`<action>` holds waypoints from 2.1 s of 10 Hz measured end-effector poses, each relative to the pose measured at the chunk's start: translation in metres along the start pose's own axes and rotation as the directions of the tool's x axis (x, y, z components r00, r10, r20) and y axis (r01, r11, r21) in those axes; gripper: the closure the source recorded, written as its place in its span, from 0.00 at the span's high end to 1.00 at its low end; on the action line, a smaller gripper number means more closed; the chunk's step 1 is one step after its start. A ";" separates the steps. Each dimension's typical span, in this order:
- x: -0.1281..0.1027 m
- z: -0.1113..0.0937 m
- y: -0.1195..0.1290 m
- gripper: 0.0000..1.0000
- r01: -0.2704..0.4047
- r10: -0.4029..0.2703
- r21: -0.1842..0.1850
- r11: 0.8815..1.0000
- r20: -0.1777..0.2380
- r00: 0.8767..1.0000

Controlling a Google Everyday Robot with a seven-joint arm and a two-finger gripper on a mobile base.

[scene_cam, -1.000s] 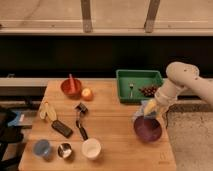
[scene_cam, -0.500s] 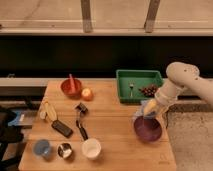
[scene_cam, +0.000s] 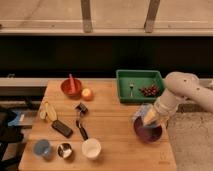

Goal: Wipe purple bowl with sponge

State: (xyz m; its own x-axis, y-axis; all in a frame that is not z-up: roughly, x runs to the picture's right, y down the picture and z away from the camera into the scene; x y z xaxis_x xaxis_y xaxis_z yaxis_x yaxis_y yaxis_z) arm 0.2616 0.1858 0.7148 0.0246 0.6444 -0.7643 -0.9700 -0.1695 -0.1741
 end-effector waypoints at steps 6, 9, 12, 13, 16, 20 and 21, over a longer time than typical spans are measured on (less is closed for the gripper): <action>0.019 0.016 -0.021 0.00 -0.043 0.043 -0.013 0.999 -0.017 0.999; 0.014 0.029 -0.032 0.00 -0.070 0.070 -0.010 0.997 -0.043 0.997; 0.007 0.032 -0.031 0.00 -0.069 0.068 -0.009 0.998 -0.048 0.997; 0.005 0.033 -0.024 0.00 -0.051 0.051 -0.008 0.999 -0.050 0.997; 0.007 0.040 -0.007 0.00 -0.013 0.012 -0.014 1.000 -0.055 0.998; 0.022 0.047 -0.015 0.00 -0.020 0.018 -0.021 1.000 -0.075 0.997; 0.026 0.046 -0.024 0.00 -0.039 0.038 -0.019 0.999 -0.074 0.997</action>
State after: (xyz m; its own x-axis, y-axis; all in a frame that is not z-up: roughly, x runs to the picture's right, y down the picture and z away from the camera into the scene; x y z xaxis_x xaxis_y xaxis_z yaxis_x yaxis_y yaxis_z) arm 0.2744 0.2414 0.7279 0.0055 0.5809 -0.8139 -0.9656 -0.2087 -0.1554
